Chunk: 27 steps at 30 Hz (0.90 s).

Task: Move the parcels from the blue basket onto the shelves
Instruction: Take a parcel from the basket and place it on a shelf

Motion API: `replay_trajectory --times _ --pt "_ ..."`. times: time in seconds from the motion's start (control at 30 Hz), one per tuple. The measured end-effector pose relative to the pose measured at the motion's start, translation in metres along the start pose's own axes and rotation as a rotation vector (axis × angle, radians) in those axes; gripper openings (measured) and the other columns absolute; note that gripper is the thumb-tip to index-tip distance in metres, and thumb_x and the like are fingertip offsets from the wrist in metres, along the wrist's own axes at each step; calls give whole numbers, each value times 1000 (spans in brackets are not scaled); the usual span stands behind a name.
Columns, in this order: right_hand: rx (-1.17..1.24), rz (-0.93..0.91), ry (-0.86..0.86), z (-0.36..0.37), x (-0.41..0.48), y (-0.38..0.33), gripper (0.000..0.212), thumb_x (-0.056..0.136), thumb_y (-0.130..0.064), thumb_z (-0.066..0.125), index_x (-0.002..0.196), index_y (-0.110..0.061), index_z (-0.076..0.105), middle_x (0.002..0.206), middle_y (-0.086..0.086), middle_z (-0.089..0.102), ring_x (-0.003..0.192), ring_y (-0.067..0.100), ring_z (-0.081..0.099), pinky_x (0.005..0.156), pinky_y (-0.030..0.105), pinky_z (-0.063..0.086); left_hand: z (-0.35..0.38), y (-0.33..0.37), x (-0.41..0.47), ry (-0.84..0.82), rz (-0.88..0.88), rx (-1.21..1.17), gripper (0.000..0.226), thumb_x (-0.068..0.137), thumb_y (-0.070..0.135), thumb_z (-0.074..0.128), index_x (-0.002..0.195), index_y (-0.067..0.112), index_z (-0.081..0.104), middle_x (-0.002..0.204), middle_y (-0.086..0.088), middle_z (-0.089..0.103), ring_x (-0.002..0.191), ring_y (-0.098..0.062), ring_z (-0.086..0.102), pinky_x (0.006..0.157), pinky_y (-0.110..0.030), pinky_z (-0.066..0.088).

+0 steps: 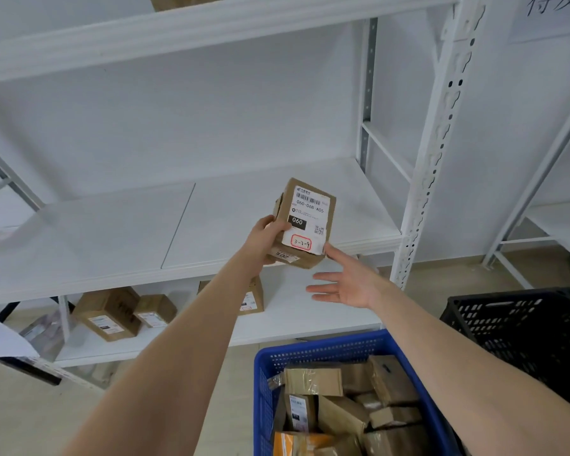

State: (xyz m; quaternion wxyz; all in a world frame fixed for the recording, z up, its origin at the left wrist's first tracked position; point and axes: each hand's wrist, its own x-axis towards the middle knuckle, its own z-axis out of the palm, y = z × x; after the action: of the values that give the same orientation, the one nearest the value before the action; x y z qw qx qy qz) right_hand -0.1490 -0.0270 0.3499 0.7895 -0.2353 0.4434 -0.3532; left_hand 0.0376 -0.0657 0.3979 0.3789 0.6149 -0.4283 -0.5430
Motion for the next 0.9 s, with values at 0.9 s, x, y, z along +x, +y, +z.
replay_trajectory --times 0.9 --pt "178 -259 60 35 13 -16 42 82 21 54 115 -4 51 81 17 72 71 26 72 72 35 60 -3 25 -13 139 202 136 56 88 41 62 134 14 46 122 -6 64 107 -23 62 97 -42 49"
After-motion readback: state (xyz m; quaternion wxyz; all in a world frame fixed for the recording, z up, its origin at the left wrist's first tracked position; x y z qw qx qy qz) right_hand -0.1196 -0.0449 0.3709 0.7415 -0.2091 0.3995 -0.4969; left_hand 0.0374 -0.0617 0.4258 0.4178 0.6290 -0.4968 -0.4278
